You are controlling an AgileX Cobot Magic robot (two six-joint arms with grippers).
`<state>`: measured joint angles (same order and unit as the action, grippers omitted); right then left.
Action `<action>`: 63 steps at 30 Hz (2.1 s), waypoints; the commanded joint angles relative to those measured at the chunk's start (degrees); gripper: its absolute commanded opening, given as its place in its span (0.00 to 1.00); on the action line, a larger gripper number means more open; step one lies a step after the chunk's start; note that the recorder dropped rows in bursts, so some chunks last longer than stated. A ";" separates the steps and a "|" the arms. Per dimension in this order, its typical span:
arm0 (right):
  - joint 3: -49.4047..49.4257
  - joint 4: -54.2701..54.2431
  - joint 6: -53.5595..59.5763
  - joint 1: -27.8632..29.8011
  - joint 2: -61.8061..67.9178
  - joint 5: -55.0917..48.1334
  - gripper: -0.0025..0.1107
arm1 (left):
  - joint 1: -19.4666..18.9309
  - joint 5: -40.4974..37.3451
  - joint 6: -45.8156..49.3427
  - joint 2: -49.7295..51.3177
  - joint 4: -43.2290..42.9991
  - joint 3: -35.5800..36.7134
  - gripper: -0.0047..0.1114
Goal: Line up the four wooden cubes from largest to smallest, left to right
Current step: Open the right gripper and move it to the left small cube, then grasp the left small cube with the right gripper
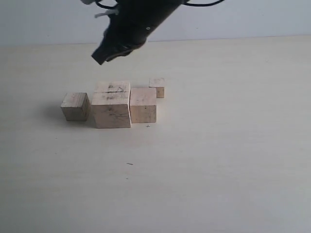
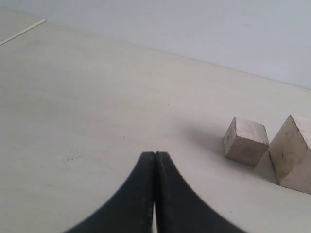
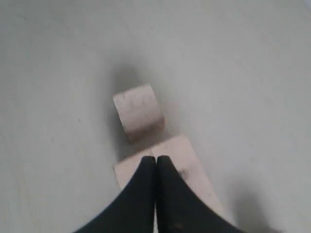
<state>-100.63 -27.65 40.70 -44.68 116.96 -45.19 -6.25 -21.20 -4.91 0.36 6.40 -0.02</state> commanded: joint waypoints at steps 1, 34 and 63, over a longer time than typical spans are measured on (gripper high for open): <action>-8.32 -0.38 0.63 -2.68 3.35 -1.19 0.02 | 0.18 0.19 0.18 -0.36 0.09 0.02 0.04; -27.05 -3.80 17.69 -7.62 23.35 -2.31 0.69 | 0.28 0.19 0.18 -0.36 0.09 0.02 0.04; -27.05 -1.04 12.68 -5.37 27.47 1.57 0.69 | 0.92 0.19 0.18 -0.36 0.09 0.02 0.04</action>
<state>-127.18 -27.85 53.41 -50.31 144.40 -43.90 -5.72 -21.20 -4.91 0.36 6.40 -0.02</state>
